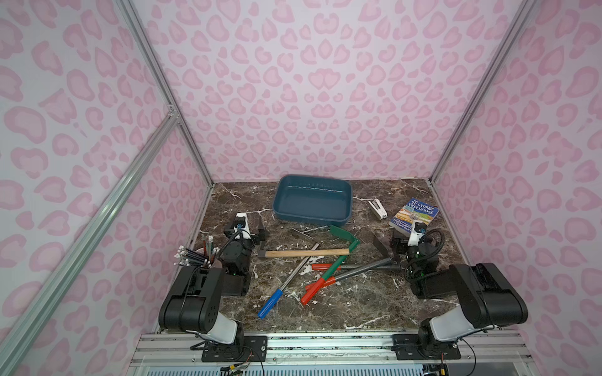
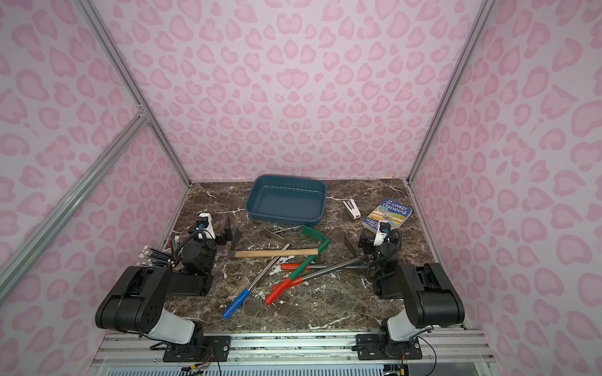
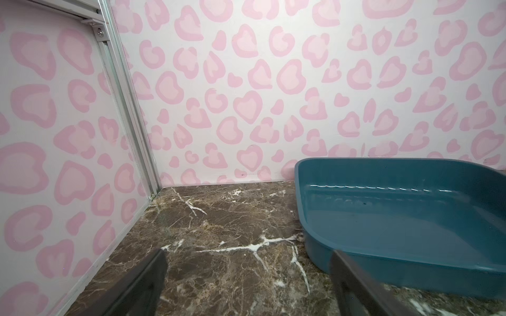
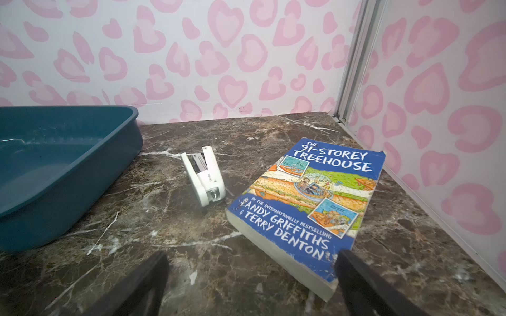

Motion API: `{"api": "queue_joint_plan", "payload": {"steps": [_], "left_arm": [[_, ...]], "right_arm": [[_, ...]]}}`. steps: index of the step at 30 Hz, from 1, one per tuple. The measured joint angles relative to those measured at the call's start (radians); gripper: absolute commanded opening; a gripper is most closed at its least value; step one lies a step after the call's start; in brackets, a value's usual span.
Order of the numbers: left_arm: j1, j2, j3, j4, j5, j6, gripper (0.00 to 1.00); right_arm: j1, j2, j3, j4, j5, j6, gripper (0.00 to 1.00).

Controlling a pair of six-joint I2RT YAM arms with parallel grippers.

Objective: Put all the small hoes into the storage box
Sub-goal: Pick up the hoe from the center of the board.

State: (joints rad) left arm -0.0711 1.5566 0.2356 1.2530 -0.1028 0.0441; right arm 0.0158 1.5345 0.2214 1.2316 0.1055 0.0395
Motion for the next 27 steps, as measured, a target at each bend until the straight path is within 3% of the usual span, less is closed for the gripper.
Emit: {"api": "queue_joint_plan", "payload": {"steps": [19, 27], "left_arm": [[0.002, -0.008, 0.011, -0.011, 0.001, 0.000, 0.98], [0.002, -0.049, 0.152, -0.214, 0.000, 0.000, 1.00]], "right_arm": [[0.000, 0.000, 0.000, 0.000, -0.003, -0.004, 0.99], [0.003, -0.066, 0.008, -0.048, -0.013, -0.015, 0.99]]}}
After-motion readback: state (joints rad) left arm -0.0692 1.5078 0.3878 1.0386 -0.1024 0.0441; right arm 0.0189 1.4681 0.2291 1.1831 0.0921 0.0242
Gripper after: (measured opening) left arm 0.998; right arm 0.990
